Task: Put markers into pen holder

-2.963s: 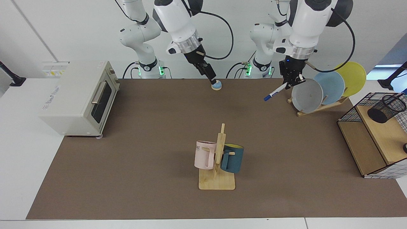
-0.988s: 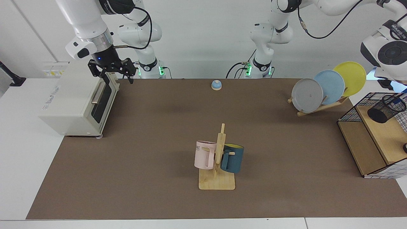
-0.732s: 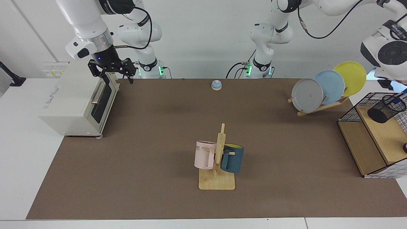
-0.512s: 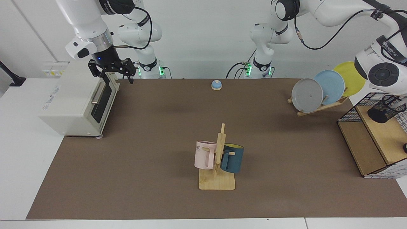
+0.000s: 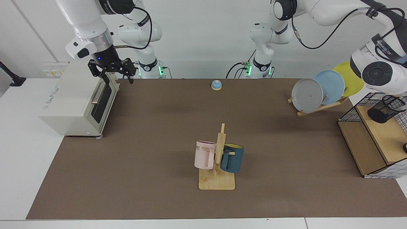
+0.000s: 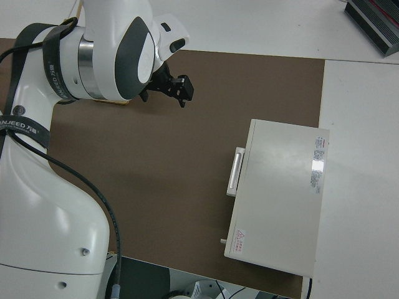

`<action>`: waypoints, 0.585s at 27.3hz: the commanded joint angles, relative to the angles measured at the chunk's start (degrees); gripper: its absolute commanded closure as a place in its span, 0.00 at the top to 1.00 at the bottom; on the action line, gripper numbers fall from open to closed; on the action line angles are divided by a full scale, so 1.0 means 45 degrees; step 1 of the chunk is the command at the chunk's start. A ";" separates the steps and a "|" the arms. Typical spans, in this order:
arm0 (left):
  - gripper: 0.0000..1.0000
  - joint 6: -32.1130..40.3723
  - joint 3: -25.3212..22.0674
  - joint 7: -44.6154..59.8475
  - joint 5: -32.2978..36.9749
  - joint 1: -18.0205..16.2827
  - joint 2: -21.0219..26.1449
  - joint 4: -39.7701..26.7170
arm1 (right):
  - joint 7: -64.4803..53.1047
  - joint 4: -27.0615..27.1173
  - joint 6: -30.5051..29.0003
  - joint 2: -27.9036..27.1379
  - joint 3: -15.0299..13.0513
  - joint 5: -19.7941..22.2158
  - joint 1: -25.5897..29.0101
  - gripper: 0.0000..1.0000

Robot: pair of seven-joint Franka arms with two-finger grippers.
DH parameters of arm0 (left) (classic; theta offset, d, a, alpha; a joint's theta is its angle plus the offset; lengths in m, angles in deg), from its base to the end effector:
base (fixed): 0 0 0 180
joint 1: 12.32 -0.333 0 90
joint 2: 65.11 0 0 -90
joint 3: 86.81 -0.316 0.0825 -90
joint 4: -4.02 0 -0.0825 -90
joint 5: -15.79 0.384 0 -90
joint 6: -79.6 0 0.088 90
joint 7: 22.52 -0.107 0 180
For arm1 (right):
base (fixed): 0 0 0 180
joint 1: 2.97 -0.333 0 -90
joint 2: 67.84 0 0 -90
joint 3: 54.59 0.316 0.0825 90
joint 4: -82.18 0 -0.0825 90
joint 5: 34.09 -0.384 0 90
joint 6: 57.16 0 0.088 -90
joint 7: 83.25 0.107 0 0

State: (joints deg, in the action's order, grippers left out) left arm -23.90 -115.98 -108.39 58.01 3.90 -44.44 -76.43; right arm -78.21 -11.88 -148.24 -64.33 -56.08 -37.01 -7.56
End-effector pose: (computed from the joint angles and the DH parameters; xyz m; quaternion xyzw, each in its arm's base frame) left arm 0.6527 0.1488 0.5595 -0.6710 0.6013 0.3027 0.3108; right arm 0.5357 0.0339 0.6262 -0.9995 0.0173 -0.0027 0.0265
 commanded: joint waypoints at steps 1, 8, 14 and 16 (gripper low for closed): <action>1.00 0.0247 0.0524 0.0683 -0.2054 0.0008 0.0035 0.0183 | 0.0111 0.0199 0.0337 -0.0058 0.0215 -0.0016 0.0279 1.00; 1.00 0.0423 0.0174 0.3586 -0.7816 -0.0363 -0.0295 -0.0556 | 0.0111 0.0199 0.0337 -0.0058 0.0215 -0.0016 0.0279 1.00; 1.00 0.0384 0.0524 0.7397 -0.8171 0.0124 -0.0550 -0.0969 | 0.0111 0.0199 0.0337 -0.0058 0.0215 -0.0016 0.0279 1.00; 1.00 0.0384 0.0622 0.8431 -0.8541 0.0144 -0.0589 -0.1086 | 0.0111 0.0199 0.0337 -0.0058 0.0215 -0.0016 0.0279 1.00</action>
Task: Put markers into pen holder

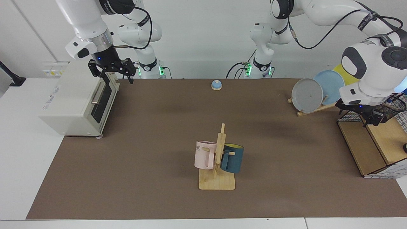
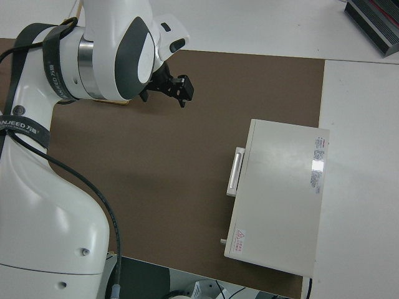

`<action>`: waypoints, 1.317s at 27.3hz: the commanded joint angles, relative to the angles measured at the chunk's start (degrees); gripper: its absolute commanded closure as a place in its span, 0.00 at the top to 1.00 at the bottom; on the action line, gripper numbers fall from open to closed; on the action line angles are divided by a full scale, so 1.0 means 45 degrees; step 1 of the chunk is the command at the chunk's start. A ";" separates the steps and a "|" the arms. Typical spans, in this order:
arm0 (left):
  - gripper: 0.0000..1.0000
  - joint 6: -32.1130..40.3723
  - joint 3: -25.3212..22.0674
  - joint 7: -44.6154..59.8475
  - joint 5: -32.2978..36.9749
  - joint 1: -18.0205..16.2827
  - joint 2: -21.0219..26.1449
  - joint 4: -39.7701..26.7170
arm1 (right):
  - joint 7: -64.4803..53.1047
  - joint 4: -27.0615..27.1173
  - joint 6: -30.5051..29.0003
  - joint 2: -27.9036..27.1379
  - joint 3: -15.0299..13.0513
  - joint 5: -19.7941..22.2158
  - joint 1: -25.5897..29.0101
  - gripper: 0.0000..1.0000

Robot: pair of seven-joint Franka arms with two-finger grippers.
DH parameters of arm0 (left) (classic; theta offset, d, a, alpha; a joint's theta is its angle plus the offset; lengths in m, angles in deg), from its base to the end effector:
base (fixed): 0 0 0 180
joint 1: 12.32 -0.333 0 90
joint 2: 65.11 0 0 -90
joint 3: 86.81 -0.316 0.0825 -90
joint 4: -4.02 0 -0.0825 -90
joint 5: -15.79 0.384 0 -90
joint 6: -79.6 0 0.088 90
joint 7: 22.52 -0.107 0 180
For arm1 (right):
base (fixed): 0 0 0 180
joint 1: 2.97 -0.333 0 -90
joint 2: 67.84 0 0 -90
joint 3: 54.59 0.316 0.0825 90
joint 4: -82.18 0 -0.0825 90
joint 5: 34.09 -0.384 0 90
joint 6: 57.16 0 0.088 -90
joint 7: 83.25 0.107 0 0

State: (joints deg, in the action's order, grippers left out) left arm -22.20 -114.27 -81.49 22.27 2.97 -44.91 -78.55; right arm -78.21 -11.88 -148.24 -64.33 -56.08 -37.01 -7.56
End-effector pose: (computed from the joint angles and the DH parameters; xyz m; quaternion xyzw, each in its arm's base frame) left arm 0.6514 0.1038 0.5125 -0.8994 0.4158 0.0696 0.1160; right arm 0.5357 0.0339 0.6262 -0.9995 0.0173 -0.0027 0.0265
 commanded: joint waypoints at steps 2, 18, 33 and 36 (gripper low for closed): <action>1.00 0.0162 0.0378 0.3666 -0.0990 0.0391 -0.0620 -0.0714 | 0.0111 0.0199 0.0337 -0.0058 0.0215 -0.0016 0.0279 1.00; 1.00 0.1724 0.5025 0.8747 -0.1384 -0.2343 -0.2337 -0.0343 | 0.0111 0.0199 0.0337 -0.0058 0.0215 -0.0016 0.0279 1.00; 1.00 0.2703 0.5866 1.0194 -0.1109 -0.2578 -0.4857 -0.1864 | 0.0111 0.0199 0.0337 -0.0058 0.0215 -0.0016 0.0279 1.00; 1.00 0.2273 0.5847 1.0351 -0.1109 -0.2578 -0.5171 -0.2451 | 0.0111 0.0199 0.0337 -0.0058 0.0215 -0.0016 0.0279 1.00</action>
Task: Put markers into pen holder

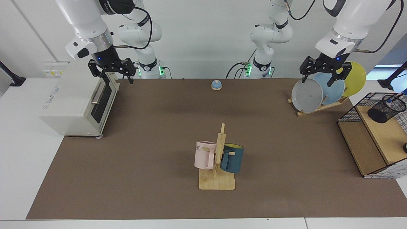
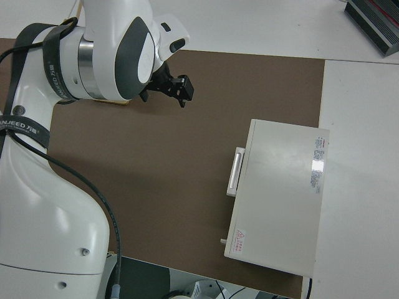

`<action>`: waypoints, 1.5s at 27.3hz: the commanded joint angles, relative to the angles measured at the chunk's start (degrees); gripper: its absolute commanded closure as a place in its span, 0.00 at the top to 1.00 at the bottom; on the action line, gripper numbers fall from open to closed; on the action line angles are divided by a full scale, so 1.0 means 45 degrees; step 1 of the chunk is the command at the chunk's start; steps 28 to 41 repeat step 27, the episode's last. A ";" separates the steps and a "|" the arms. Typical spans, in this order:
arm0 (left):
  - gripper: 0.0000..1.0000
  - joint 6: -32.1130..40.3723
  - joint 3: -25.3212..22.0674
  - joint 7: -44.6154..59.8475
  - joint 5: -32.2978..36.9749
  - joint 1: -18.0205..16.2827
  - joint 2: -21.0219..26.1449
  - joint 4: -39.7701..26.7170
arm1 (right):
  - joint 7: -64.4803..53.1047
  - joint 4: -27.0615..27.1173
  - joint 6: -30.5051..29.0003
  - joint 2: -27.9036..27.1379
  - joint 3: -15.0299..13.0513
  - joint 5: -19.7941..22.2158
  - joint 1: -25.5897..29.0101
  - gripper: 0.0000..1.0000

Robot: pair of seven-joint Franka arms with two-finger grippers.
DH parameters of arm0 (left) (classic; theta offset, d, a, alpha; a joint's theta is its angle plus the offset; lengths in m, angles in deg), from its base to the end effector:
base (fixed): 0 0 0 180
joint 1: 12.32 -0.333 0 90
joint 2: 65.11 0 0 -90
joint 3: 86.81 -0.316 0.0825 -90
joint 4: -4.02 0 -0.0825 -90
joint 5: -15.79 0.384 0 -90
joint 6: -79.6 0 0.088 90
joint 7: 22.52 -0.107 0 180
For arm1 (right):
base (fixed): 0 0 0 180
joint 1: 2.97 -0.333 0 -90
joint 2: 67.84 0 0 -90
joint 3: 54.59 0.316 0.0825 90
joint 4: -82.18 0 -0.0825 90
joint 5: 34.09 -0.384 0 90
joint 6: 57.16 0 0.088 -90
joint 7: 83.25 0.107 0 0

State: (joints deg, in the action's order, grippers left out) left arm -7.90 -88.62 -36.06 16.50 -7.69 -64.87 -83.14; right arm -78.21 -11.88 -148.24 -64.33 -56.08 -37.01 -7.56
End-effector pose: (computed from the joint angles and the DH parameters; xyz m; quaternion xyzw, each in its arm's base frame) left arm 0.5513 -0.0258 0.6416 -0.9898 0.1420 -0.0003 0.0063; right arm 0.5357 0.0339 0.6262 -0.9995 0.0173 -0.0027 0.0265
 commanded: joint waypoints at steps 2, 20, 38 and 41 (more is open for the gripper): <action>1.00 -0.1024 0.0128 0.0274 0.0174 -0.0210 -0.0775 -0.1491 | 0.0111 0.0199 0.0337 -0.0058 0.0215 -0.0016 0.0279 1.00; 1.00 -0.1044 0.0108 0.2130 0.0057 -0.0132 -0.0736 -0.1471 | 0.0111 0.0199 0.0337 -0.0058 0.0215 -0.0016 0.0279 1.00; 1.00 -0.1044 0.0108 0.2150 0.0057 -0.0132 -0.0736 -0.1471 | 0.0111 0.0199 0.0337 -0.0058 0.0215 -0.0016 0.0279 1.00; 1.00 -0.1044 0.0108 0.2150 0.0057 -0.0132 -0.0736 -0.1471 | 0.0111 0.0199 0.0337 -0.0058 0.0215 -0.0016 0.0279 1.00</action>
